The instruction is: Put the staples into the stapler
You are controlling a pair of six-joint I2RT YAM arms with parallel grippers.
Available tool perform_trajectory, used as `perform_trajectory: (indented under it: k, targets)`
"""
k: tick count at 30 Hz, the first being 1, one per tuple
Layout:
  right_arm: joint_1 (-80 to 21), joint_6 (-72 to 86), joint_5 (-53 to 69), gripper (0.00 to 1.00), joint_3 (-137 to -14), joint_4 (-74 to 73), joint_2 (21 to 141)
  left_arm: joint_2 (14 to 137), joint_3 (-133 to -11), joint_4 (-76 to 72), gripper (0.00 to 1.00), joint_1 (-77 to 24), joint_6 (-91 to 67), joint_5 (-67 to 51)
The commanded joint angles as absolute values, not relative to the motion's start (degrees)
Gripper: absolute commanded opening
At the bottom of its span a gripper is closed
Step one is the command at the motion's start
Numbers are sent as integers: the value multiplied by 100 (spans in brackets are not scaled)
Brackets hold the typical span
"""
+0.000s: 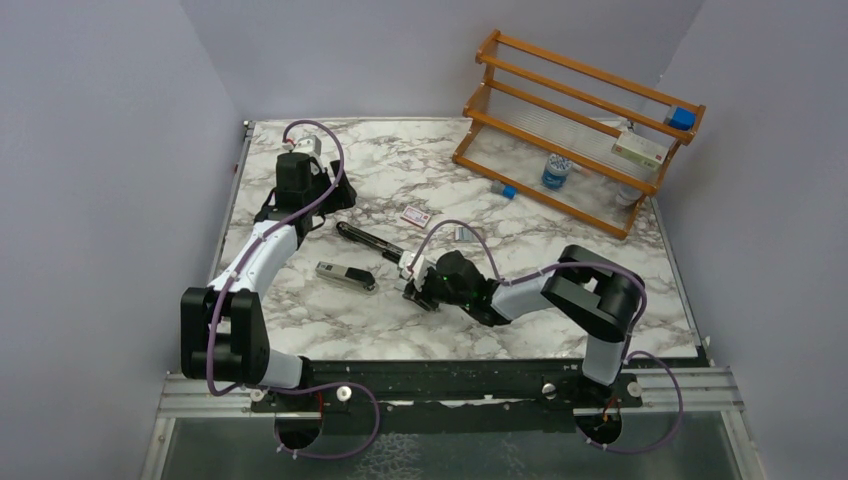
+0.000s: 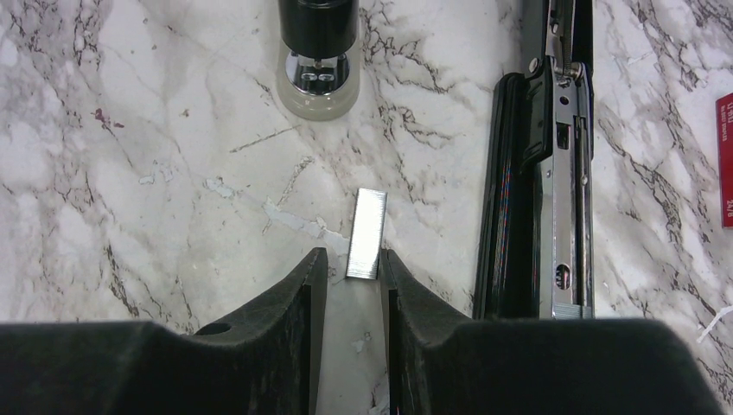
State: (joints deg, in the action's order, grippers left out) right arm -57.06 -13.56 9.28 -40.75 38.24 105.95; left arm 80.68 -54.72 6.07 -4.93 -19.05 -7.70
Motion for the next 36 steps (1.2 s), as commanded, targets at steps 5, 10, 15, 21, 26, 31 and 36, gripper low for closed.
perform_trajectory:
  k: [5, 10, 15, 21, 26, 31, 36]
  targets:
    - [-5725, -1316, 754, 28, -3655, 3777, 11155, 8094, -5511, 458, 78, -450, -1907, -905]
    - [-5729, -1262, 773, 26, -3459, 3949, 11164, 8103, -5507, 445, 78, -439, -1907, -927]
    - [-5730, -1215, 773, 25, -3375, 4022, 11208, 8099, -5515, 440, 78, -439, -1907, -958]
    - [-5730, -1167, 747, 29, -3424, 4033, 11285, 8100, -5510, 443, 78, -439, -1907, -967]
    - [-5730, -1085, 789, 33, -3492, 4035, 11339, 8091, -5510, 444, 78, -431, -1908, -980]
    - [-5730, -1062, 816, 33, -3541, 3999, 11425, 8103, -5503, 431, 78, -431, -1907, -1002]
    - [-5730, -1039, 840, 33, -3568, 3974, 11460, 8117, -5510, 437, 78, -421, -1907, -1019]
